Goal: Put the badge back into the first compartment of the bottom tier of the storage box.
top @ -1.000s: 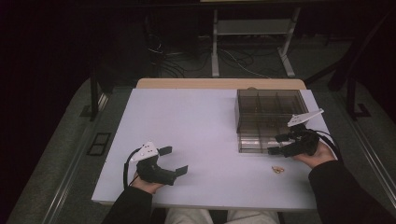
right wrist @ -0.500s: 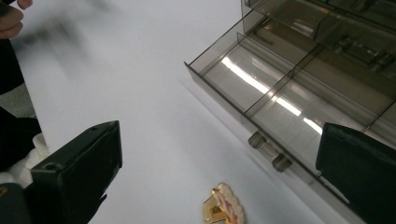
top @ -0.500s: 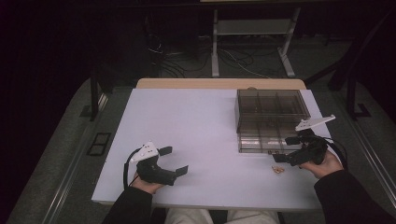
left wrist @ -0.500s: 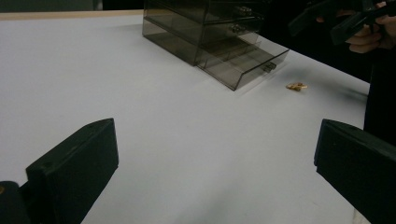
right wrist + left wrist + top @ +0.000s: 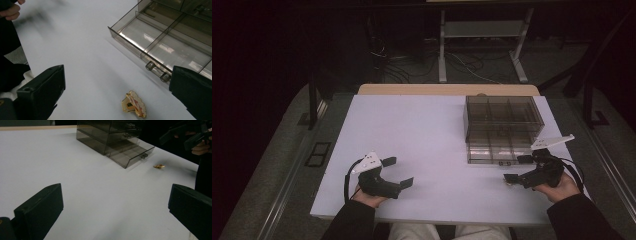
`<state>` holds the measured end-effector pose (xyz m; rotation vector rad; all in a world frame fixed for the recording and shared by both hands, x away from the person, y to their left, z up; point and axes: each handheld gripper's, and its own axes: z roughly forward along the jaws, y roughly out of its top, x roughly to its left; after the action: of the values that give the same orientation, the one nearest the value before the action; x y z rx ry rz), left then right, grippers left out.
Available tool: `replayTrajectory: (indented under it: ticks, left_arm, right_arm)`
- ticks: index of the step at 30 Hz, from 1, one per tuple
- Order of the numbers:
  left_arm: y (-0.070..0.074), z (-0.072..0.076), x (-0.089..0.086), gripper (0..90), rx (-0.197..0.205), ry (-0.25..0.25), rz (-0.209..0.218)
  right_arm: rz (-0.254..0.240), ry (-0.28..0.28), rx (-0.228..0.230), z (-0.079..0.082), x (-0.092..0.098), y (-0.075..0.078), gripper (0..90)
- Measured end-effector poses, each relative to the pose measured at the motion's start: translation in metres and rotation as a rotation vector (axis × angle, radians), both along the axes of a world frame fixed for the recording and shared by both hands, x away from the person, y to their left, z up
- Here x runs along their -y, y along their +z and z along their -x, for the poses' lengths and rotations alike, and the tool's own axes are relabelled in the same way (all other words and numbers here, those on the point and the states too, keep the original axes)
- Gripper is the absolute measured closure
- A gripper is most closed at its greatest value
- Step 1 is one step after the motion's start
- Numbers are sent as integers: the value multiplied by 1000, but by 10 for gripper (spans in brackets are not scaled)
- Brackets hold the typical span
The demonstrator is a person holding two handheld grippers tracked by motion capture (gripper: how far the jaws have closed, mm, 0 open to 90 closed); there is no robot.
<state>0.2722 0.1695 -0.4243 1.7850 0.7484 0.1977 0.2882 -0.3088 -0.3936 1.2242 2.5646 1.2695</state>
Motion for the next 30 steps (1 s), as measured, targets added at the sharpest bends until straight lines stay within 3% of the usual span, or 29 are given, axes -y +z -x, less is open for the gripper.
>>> replayTrajectory:
  ticks: [13,21,30]
  left_arm:
    - [0,0,0,0,0,0,1]
    - [1,0,0,0,1,0,-2]
    - [1,0,0,0,7,-5,-2]
  right_arm:
    - [-27,-13,-22,7,-1,-16,2]
    - [-7,-21,-25,10,-2,-24,2]
    - [56,-15,-27,13,-7,-35,2]
